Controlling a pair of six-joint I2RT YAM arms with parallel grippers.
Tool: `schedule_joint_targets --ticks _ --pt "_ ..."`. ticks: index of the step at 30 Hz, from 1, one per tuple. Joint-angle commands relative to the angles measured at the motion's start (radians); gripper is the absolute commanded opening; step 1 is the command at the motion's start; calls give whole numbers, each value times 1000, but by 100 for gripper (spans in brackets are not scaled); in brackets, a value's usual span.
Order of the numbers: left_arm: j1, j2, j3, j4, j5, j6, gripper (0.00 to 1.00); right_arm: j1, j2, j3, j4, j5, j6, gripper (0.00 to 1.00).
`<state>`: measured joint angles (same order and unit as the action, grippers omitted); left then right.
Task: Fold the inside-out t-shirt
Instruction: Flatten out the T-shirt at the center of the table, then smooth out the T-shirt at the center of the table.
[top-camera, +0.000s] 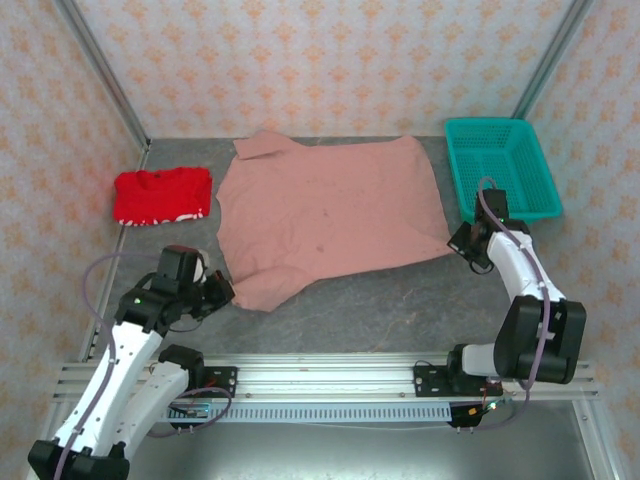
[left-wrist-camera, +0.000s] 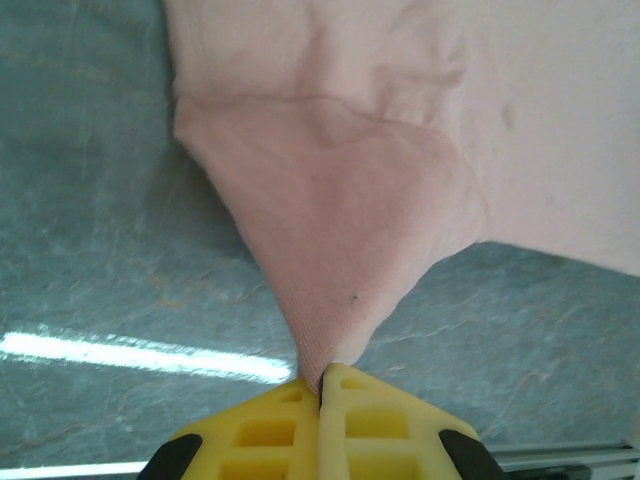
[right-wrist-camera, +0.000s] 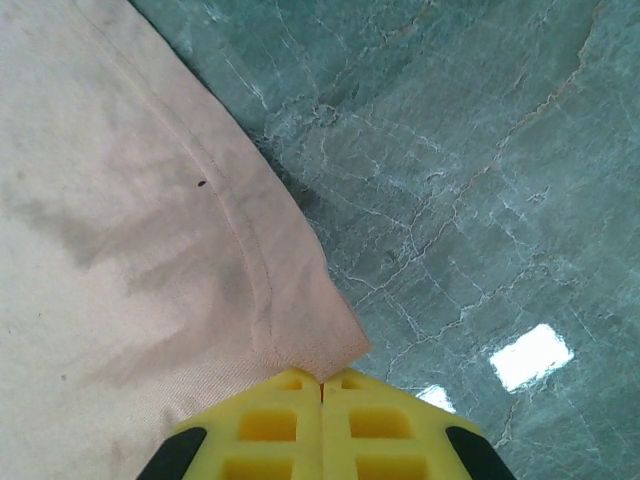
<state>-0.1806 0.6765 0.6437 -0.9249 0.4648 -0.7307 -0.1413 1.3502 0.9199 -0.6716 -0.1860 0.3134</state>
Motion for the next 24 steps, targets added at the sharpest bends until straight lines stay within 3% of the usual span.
schedule_joint_targets --ticks 1,5,9,11,15,19,24 --pt "6 -9 -90 18 46 -31 0 -7 45 -14 23 48 2 1" --pt "2 11 -90 50 33 -27 0 -3 116 37 17 33 -16 17" --pt "0 40 -101 70 38 -25 0 82 -10 -10 26 15 -49 37" --pt "1 34 -101 71 22 -29 0 177 -90 -52 46 -48 -59 42" --pt "1 33 -105 85 10 -37 0 507 -136 -132 175 -187 16 46" --pt "1 42 -108 104 1 -33 0 851 35 -135 423 -240 159 49" --pt "0 43 -108 109 9 -20 0 1054 309 -20 631 -311 292 52"
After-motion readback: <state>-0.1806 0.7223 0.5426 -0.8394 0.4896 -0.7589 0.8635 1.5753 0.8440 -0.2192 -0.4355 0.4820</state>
